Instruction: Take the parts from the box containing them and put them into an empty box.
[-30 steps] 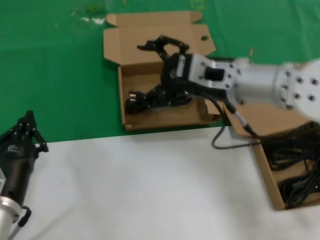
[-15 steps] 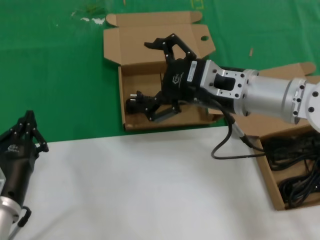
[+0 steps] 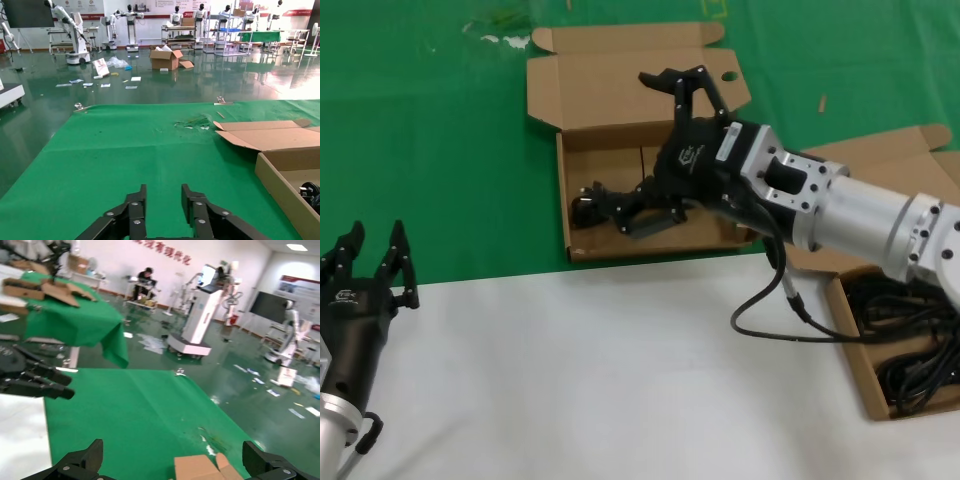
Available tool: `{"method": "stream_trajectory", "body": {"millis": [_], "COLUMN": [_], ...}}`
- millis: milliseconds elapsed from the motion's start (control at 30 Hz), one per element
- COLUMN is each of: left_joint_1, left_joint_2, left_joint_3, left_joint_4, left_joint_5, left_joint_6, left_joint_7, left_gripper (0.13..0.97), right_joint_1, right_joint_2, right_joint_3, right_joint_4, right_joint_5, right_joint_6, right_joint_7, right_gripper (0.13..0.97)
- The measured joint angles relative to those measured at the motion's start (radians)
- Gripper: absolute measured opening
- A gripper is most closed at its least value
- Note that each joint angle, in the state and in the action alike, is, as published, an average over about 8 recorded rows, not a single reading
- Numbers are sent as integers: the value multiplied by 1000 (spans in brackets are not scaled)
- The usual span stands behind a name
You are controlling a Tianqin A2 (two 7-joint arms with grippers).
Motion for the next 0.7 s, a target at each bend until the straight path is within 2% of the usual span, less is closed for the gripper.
{"method": "stream_trajectory", "body": {"millis": [233, 367, 633, 700], "left_joint_1": [0, 0, 0, 0], "left_joint_2": [0, 0, 0, 0], "left_joint_3": [0, 0, 0, 0], "left_joint_4": [0, 0, 0, 0], "left_joint_5": [0, 0, 0, 0], "left_joint_6": [0, 0, 0, 0], "left_joint_7": [0, 0, 0, 0], "left_gripper": [381, 381, 591, 615], "right_joint_1": [-65, -102, -177, -195], "right_joint_2": [-12, -19, -33, -37], "right_joint_3": [32, 51, 88, 97], "right_joint_4": [7, 11, 18, 20], "right_joint_5": [42, 67, 115, 127], "right_joint_6": [80, 126, 218, 241], "right_joint_7": [-12, -18, -31, -35], "right_gripper": [966, 966, 966, 966]}}
